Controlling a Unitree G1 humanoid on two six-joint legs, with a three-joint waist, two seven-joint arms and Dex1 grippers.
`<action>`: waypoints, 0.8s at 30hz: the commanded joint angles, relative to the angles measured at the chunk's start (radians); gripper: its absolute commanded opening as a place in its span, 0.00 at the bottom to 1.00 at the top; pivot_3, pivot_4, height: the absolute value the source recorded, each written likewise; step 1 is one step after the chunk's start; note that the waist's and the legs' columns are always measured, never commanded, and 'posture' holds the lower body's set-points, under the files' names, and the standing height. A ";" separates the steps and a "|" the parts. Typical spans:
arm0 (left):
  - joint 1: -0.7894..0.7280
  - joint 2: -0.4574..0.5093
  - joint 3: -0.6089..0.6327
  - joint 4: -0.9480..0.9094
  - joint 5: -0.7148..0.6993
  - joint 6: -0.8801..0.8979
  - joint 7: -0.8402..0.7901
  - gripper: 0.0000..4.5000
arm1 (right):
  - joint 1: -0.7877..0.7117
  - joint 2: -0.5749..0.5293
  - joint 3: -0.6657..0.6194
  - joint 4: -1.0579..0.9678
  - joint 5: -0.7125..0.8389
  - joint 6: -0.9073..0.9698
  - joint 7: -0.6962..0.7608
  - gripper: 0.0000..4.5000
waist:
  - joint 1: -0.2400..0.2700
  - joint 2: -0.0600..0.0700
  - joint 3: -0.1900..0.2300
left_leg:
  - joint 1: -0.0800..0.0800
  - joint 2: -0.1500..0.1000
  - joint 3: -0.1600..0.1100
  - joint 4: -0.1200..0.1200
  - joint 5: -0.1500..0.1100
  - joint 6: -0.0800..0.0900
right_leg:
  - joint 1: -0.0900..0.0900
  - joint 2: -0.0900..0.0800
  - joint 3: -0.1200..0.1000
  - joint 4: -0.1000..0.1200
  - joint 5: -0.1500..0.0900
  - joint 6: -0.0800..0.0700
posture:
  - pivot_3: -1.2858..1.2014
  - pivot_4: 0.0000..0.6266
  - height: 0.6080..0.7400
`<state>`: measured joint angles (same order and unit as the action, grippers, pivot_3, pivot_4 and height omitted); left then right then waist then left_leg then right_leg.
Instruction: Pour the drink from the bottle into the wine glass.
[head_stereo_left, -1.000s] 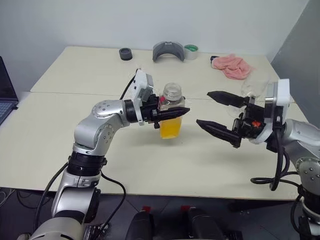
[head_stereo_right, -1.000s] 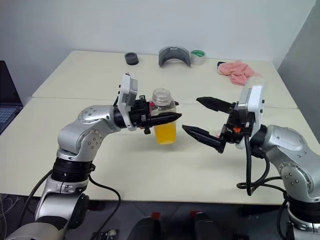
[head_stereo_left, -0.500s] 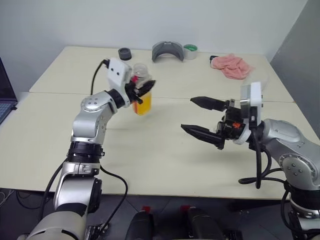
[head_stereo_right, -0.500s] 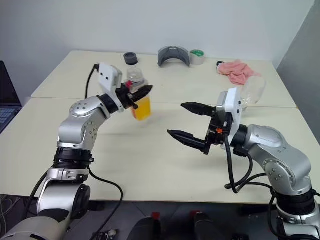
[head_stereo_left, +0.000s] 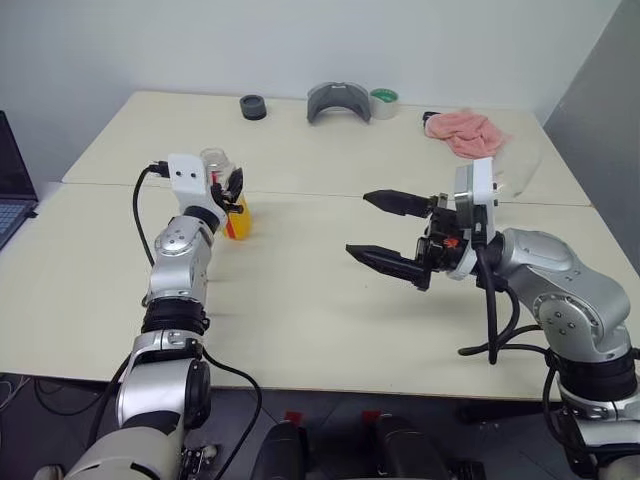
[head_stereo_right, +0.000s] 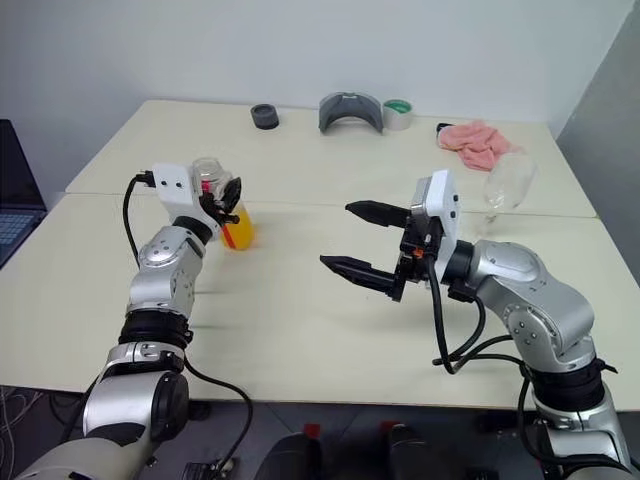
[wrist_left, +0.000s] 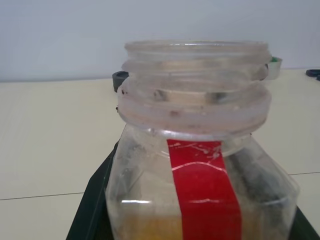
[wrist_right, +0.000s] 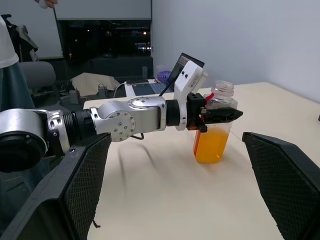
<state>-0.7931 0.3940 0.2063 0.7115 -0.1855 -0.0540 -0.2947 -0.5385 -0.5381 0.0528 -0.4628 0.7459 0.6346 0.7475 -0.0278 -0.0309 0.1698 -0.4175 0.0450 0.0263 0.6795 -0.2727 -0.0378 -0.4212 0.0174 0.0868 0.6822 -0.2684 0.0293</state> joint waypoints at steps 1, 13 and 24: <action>-0.062 0.016 0.017 0.051 0.014 -0.093 0.007 0.42 | -0.013 0.008 -0.009 -0.018 -0.009 -0.027 0.013 0.99 | 0.000 0.000 0.000 | 0.000 0.000 0.000 0.000 0.000 0.000 | 0.000 0.000 0.000 0.000 0.000 0.000 | 0.52 0.24 1.00; -0.106 0.000 0.008 0.198 0.033 -0.182 -0.003 0.42 | 0.018 0.008 -0.016 -0.029 -0.034 -0.040 0.012 0.99 | -0.001 0.000 0.000 | 0.000 -0.001 0.000 0.000 0.000 0.000 | 0.000 0.000 -0.001 0.000 0.000 0.000 | 0.52 0.24 1.00; -0.030 0.000 0.026 0.135 0.008 -0.132 -0.008 0.99 | 0.016 0.015 -0.009 -0.056 -0.044 -0.017 -0.020 1.00 | -0.002 0.000 0.000 | 0.000 0.000 0.000 0.000 0.000 0.000 | 0.000 0.000 -0.001 0.001 0.000 0.000 | 0.52 0.24 1.00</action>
<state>-0.8214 0.3903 0.2232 0.9040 -0.1594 -0.1849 -0.2978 -0.5186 -0.5274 0.0588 -0.4839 0.6964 0.6223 0.7357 -0.0294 -0.0310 0.1697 -0.4172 0.0448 0.0264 0.6795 -0.2726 -0.0379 -0.4213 0.0176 0.0859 0.6828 -0.2684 0.0293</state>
